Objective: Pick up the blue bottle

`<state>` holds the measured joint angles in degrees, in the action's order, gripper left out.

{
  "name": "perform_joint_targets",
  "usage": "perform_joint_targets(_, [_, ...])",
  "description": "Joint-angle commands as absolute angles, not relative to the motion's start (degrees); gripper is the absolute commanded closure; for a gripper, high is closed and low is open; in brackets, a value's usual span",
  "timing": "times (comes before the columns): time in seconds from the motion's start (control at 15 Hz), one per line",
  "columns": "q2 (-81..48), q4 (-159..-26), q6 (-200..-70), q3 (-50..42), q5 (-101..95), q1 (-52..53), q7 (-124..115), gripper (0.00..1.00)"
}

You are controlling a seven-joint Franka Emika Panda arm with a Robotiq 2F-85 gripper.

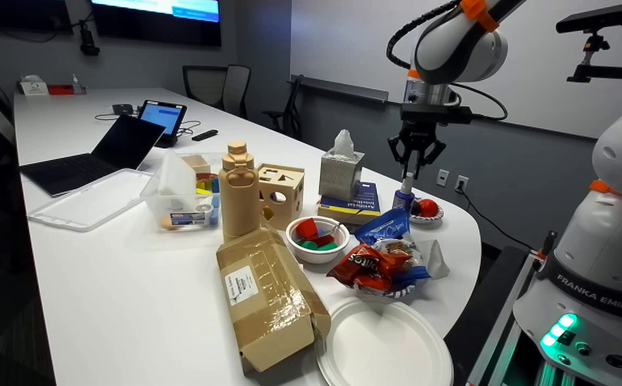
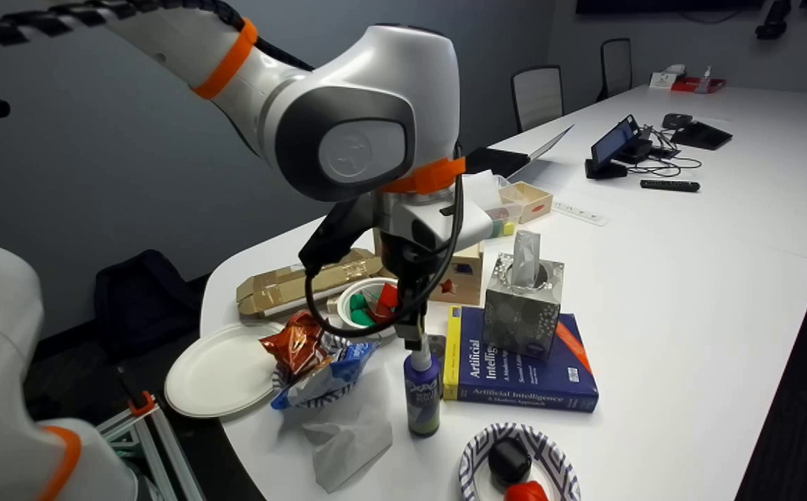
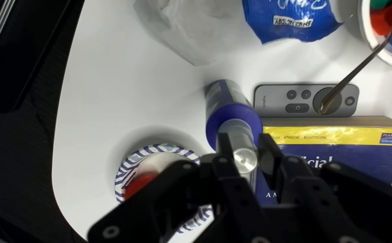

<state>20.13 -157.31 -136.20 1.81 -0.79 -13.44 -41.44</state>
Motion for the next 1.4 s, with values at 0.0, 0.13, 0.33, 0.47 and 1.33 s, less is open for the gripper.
perform_joint_targets(0.0, [20.4, -155.64, -134.54, 1.7, -2.26, -13.38, -42.4, 0.94])
perform_joint_targets(0.13, [20.72, -155.28, -134.25, 1.73, -2.71, -13.38, -42.32, 0.94])
perform_joint_targets(0.33, [21.01, -154.3, -133.03, 1.62, -2.32, -13.12, -42.21, 0.94])
perform_joint_targets(0.47, [21.06, -153.67, -132.13, 1.65, -2.08, -12.91, -42.28, 0.94])
perform_joint_targets(1.33, [22.68, -150.0, -125.34, 3.82, -4.19, -11.42, -45.23, 0.94])
